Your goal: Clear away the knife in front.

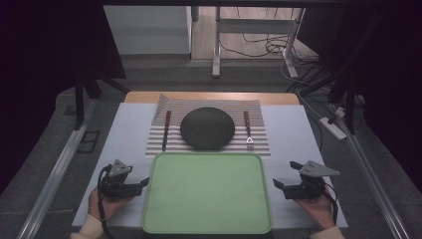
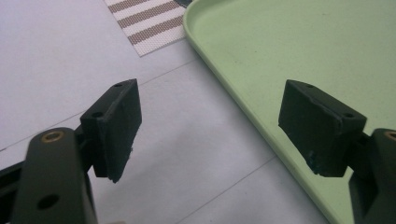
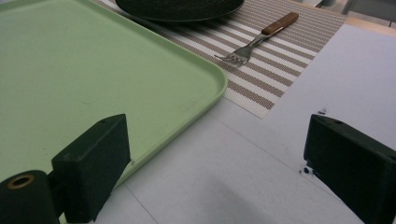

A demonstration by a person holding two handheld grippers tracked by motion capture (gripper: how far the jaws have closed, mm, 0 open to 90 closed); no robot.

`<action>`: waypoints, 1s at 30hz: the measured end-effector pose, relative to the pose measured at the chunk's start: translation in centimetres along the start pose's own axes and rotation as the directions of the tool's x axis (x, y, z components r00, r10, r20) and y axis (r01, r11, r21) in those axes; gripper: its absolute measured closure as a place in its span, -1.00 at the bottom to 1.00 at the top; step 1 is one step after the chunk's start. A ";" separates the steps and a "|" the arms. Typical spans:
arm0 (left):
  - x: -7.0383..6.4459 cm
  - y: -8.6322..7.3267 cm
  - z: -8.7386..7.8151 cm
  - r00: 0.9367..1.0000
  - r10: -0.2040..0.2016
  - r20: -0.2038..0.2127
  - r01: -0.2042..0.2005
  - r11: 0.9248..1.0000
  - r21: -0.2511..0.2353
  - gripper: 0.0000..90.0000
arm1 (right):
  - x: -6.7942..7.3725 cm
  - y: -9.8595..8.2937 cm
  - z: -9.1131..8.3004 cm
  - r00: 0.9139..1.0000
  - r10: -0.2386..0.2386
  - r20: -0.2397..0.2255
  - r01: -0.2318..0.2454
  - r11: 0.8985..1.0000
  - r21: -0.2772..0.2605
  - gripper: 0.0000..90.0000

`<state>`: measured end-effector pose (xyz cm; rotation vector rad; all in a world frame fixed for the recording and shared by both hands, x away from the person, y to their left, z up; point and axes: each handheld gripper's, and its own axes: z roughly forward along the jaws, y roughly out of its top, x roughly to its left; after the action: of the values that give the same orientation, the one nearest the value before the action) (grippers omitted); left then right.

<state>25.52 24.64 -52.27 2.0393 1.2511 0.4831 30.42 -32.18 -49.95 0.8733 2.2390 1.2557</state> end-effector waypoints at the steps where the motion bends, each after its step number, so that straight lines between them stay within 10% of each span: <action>1: 0.0 0.0 0.0 1.000 -0.001 -0.003 0.001 1.000 -0.001 -0.51 | 0.0 0.0 0.0 1.000 0.001 -0.005 -0.001 1.000 -0.004 -0.82; 23: 0.2 0.9 -0.6 0.999 -0.021 0.025 0.022 0.999 -0.038 -0.50 | 0.6 0.3 0.4 0.999 -0.029 -0.020 0.029 0.999 0.020 -0.81; 30: -0.2 3.2 -0.5 1.000 0.030 0.003 -0.030 0.998 -0.046 -0.50 | 0.5 0.3 0.6 0.999 -0.030 -0.029 0.031 0.999 0.024 -0.81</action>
<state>27.13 23.69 -49.67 2.0223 1.1980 0.5175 30.49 -31.34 -50.00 0.8323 2.2857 1.2366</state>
